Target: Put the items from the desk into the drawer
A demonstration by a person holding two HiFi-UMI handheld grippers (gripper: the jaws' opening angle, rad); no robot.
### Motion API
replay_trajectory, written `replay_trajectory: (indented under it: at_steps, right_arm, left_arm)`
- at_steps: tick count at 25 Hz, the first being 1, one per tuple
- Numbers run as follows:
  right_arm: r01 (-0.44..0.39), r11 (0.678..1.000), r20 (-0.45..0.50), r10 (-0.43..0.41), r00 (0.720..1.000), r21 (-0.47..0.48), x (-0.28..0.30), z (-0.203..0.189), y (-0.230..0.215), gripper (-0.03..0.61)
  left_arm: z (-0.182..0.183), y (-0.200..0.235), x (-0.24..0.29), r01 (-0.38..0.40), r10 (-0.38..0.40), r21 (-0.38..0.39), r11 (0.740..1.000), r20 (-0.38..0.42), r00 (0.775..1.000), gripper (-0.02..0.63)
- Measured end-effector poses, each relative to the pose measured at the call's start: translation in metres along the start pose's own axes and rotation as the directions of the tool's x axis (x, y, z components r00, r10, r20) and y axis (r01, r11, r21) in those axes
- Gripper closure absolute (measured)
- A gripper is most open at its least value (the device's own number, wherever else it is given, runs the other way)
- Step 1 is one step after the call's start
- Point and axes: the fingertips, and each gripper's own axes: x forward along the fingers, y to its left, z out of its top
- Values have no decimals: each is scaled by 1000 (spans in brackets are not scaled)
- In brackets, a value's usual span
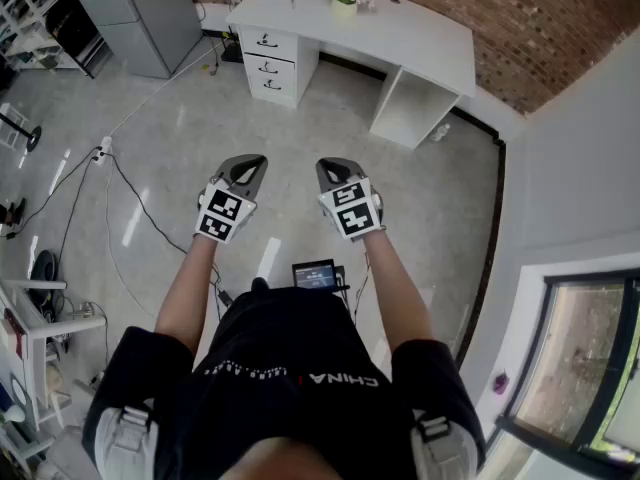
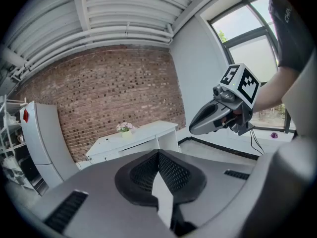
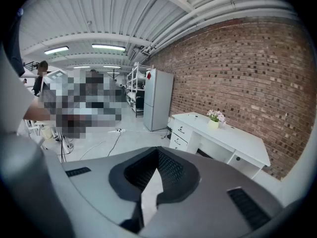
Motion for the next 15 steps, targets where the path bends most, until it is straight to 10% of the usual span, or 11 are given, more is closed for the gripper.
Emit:
replay_trajectory:
  at_steps: [15]
  right_arm:
    - [-1, 1000, 3, 1, 1000, 21, 6, 1, -3, 563]
  left_arm:
    - [-6, -3, 2, 20, -20, 15, 1000, -13, 1000, 601]
